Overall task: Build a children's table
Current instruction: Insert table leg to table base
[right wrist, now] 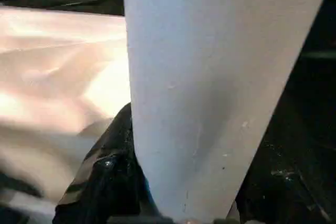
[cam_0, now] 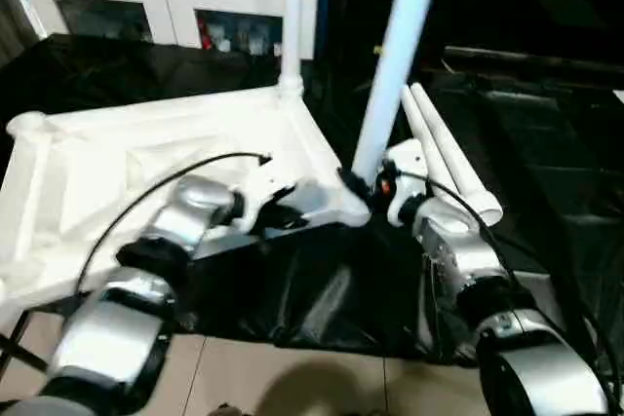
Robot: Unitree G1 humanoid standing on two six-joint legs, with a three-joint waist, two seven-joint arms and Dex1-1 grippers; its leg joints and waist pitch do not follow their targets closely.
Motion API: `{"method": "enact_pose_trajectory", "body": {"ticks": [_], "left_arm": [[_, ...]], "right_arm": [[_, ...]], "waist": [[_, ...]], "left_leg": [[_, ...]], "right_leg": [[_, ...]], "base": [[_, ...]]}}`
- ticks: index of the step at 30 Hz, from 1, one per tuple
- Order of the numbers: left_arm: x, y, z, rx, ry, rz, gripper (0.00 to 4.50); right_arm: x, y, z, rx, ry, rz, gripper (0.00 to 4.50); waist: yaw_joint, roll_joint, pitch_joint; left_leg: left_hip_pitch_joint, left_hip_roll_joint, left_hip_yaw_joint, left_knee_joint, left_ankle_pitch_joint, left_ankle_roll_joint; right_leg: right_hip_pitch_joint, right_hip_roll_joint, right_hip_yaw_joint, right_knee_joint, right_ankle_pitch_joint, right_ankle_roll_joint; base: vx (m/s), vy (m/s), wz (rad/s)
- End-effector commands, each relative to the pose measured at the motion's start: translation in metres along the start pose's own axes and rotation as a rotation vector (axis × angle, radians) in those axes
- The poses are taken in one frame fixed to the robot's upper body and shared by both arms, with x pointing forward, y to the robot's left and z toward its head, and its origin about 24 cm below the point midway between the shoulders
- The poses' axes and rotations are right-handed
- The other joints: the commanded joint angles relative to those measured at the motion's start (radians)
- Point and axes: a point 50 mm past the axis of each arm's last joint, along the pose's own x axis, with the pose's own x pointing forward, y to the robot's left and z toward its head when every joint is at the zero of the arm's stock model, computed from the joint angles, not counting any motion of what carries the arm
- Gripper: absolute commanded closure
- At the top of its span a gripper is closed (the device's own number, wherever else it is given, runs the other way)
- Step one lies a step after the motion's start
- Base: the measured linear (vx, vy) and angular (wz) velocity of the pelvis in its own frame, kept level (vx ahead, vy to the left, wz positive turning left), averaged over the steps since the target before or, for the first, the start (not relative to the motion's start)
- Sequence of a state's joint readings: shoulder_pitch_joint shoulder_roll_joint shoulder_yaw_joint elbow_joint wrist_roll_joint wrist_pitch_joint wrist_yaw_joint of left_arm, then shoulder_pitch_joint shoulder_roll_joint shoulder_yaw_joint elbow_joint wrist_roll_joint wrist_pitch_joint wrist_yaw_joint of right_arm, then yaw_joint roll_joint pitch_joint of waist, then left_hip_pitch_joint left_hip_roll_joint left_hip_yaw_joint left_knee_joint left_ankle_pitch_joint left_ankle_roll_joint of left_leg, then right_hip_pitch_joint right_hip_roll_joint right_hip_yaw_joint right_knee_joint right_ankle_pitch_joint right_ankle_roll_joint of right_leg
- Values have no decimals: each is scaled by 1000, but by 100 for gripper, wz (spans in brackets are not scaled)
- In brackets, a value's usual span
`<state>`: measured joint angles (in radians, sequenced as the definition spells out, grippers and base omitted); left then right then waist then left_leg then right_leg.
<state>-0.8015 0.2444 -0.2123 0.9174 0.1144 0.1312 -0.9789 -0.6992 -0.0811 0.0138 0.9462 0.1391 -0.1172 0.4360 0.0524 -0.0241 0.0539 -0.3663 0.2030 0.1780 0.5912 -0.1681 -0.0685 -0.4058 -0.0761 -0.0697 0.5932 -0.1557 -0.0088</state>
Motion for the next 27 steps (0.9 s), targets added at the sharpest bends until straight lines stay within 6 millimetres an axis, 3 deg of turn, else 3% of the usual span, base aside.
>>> {"method": "enact_pose_trajectory", "body": {"ticks": [1,7,11,13,15,20,23,27], "left_arm": [[0,6,36,64,-97,81,450],[4,1,31,63,-86,65,450],[4,-2,30,62,-78,66,450],[5,-2,30,61,-77,65,450],[5,-3,30,63,-77,64,450],[4,-5,29,65,-82,51,450],[3,-5,28,73,-84,36,450],[-3,-5,24,89,-86,-6,450]], "right_arm": [[-5,12,-41,67,178,-33,260],[2,19,-41,89,187,-76,260],[6,21,-38,57,180,-96,260],[9,23,-34,68,160,-87,190],[10,24,-30,78,139,-74,184],[12,23,-23,100,92,-49,144],[11,21,-19,92,71,-20,115],[7,14,-14,32,55,66,88]], "waist": [[-5,4,-58],[-16,8,-60],[-24,8,-55],[-26,8,-55],[-27,10,-55],[-24,11,-59],[-23,13,-65],[-22,14,-67]], "left_leg": [[19,25,-14,-81,-389,-13],[16,26,-12,-84,-391,-11],[19,25,-14,-83,-435,-17],[21,24,-16,-83,-453,-17],[21,25,-16,-84,-458,-17],[16,27,-13,-85,-425,-11],[9,28,-9,-84,-368,-4],[3,25,-5,-81,-324,15]], "right_leg": [[27,-68,40,-93,-485,-170],[29,-65,42,-85,-410,-191],[24,-67,39,-93,-479,-178],[21,-67,38,-98,-521,-158],[20,-66,39,-100,-521,-156],[24,-66,42,-91,-445,-179],[32,-63,45,-79,-336,-210],[39,-63,45,-73,-275,-231]], "base": [[0,0,0],[0,0,0],[0,0,0],[0,0,0],[0,0,0],[0,0,0],[0,0,0],[0,0,0]]}}
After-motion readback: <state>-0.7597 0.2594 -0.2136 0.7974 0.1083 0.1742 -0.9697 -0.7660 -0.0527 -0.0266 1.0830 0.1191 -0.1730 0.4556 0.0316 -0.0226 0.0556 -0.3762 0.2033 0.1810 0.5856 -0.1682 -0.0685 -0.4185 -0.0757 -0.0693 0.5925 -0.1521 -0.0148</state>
